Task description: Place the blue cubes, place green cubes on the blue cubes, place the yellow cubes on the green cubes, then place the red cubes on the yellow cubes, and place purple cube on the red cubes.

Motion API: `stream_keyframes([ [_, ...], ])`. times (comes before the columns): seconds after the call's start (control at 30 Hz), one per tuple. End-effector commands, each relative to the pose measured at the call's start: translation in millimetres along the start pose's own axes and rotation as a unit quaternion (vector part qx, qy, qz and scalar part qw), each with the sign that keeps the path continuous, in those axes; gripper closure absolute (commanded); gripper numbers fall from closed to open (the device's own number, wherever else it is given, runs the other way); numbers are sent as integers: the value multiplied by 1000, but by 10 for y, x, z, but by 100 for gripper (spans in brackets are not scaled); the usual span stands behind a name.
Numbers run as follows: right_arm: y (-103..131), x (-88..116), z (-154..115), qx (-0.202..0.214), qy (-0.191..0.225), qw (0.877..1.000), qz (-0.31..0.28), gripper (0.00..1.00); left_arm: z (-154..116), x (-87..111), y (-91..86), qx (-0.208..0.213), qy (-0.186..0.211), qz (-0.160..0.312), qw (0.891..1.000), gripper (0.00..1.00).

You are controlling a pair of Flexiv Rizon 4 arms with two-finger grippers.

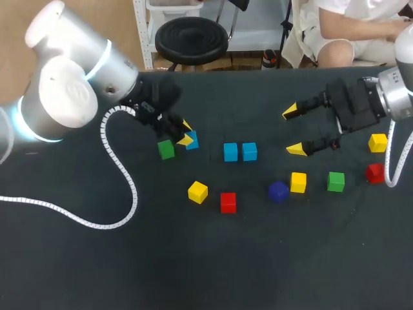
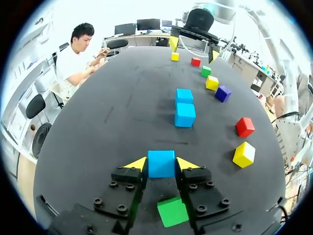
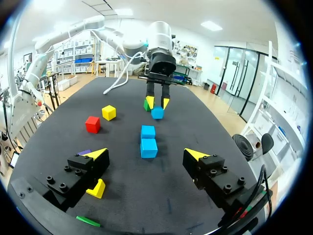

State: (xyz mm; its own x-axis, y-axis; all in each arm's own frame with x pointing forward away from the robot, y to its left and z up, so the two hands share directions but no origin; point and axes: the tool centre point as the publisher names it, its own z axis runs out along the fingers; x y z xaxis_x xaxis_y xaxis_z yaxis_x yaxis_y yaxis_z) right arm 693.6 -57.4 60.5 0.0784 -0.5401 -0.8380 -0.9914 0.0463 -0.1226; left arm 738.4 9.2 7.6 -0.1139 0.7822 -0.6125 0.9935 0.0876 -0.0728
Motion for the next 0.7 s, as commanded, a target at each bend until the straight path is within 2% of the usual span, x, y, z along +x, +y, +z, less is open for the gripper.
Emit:
stream_keyframes([
  [0.03,5,0,-1,1,0,1000,0,0,41,-20,47,7,5,0,1000,67],
  [0.13,5,0,-1,1,0,1000,0,0,43,-25,33,8,6,-2,1000,52],
  [0.17,5,0,-1,1,0,1000,0,0,42,-28,30,7,7,-4,1000,29],
  [0.2,5,0,-1,1,0,1000,0,0,35,-34,26,7,7,-5,1000,12],
  [0.23,5,0,-1,1,0,1000,0,0,25,-40,23,2,9,-6,1000,4],
  [0.27,5,0,-1,1,0,1000,0,0,11,-45,22,-4,10,-7,1000,0],
  [0.43,5,0,-1,1,0,1000,0,0,-50,-45,6,-30,17,-11,999,0],
  [0.7,5,0,-1,1,0,1000,0,0,-45,-10,7,-58,13,-77,995,0],
])
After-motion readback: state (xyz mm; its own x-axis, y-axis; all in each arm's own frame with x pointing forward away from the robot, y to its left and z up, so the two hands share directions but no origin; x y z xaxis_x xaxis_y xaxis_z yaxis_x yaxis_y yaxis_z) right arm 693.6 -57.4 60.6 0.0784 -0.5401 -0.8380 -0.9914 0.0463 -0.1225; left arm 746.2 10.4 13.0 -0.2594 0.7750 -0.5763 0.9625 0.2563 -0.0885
